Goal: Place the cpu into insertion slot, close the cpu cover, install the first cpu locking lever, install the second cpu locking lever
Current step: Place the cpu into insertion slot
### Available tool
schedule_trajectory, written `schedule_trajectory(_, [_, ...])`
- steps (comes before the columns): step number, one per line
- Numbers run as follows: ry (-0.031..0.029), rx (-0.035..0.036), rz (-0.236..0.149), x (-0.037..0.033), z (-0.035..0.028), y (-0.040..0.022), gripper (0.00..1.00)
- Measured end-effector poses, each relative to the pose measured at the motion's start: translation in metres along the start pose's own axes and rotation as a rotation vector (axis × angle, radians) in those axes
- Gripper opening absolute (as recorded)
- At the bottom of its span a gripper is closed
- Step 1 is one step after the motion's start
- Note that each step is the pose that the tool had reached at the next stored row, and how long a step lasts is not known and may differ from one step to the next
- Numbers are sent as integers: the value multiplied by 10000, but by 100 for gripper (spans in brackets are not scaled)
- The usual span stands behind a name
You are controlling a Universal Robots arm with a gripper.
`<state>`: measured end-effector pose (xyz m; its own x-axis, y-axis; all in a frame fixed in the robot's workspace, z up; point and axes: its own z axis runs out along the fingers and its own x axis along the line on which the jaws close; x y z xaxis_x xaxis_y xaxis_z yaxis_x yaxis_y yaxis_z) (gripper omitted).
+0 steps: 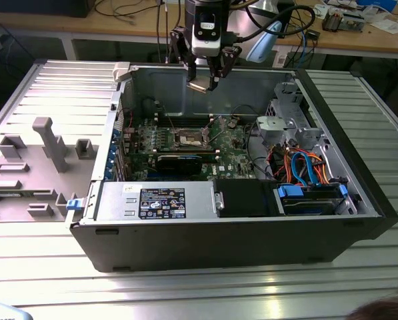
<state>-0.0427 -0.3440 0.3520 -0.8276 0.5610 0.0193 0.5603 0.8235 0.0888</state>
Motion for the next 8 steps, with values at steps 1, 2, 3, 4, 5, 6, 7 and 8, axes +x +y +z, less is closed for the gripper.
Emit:
schedule_trajectory(1, [-1, 0, 7, 0, 0, 0, 54])
schedule_trajectory(2, [-2, 0, 18, 0, 0, 0, 54])
schedule_trajectory(3, [-3, 0, 28, 0, 0, 0, 54])
schedule_trajectory(4, [-3, 0, 36, 0, 0, 0, 54])
schedule_trajectory(5, [-4, -1, 48, 0, 0, 0, 54])
schedule_trajectory(6, [-4, 0, 55, 0, 0, 0, 54])
schedule_trajectory(7, [-6, 0, 64, 0, 0, 0, 54])
schedule_trajectory(8, [-6, -2, 72, 0, 0, 0, 54])
